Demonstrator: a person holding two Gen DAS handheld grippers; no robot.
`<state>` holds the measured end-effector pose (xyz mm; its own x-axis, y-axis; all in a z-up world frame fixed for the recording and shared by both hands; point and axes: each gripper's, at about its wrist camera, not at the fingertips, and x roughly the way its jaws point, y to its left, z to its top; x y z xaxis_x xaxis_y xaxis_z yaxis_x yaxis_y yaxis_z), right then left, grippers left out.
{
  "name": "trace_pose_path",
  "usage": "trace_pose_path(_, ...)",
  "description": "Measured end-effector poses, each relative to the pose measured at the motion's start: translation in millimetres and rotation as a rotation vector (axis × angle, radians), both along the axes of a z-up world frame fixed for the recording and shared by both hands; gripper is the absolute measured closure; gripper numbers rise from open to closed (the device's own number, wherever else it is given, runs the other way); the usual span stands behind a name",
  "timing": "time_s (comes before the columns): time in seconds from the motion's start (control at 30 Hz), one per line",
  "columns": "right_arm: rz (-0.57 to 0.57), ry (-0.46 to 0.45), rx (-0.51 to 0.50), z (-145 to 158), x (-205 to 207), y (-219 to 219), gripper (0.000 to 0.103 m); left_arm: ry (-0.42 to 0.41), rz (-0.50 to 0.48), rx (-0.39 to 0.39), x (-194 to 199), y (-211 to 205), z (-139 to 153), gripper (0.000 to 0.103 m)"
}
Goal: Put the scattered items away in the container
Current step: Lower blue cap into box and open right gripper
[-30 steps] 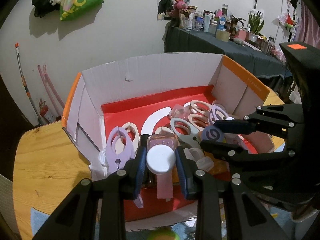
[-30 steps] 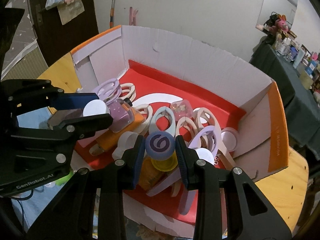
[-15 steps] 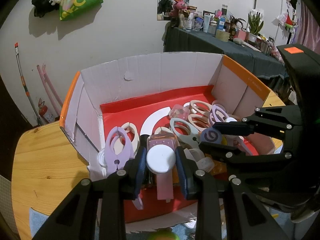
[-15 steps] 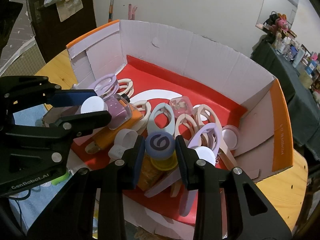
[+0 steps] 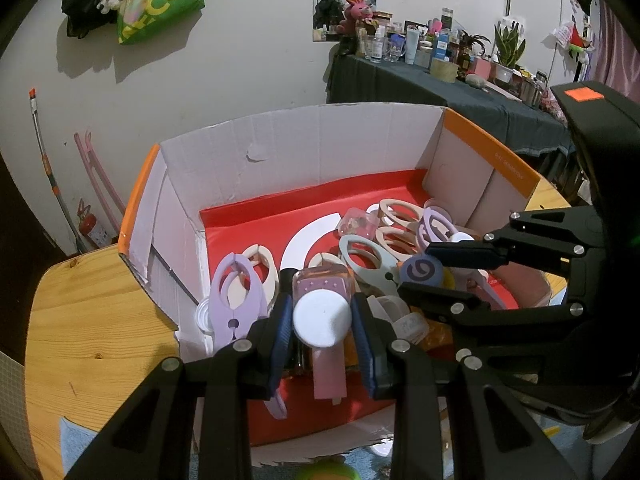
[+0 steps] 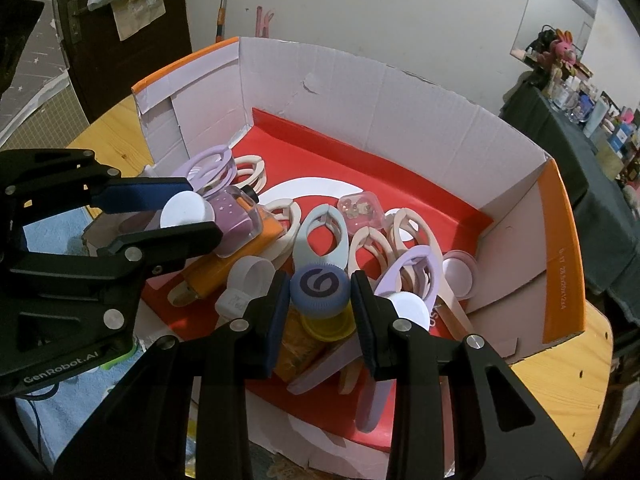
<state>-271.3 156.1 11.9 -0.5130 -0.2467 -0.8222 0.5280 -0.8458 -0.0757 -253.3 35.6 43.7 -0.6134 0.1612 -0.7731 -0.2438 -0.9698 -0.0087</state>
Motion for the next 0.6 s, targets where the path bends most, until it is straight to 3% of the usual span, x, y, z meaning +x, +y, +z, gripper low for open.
trace_pose_path(0.2, -0.005, 0.002, 0.016, -1.7, 0.0, -1.8, 0.070, 0.000, -0.001, -0.003, -0.2, 0.3, -0.3, 0.070)
trace_pose_path(0.27, -0.007, 0.001, 0.015, -2.2, 0.2, -1.6, 0.062, 0.000, -0.001, -0.004, 0.0, -0.1, -0.3, 0.070)
trace_pose_path(0.6, -0.012, 0.001, 0.014, -1.4, 0.2, -2.2, 0.061, 0.000, 0.000, -0.003, 0.5, 0.0, -0.5, 0.068)
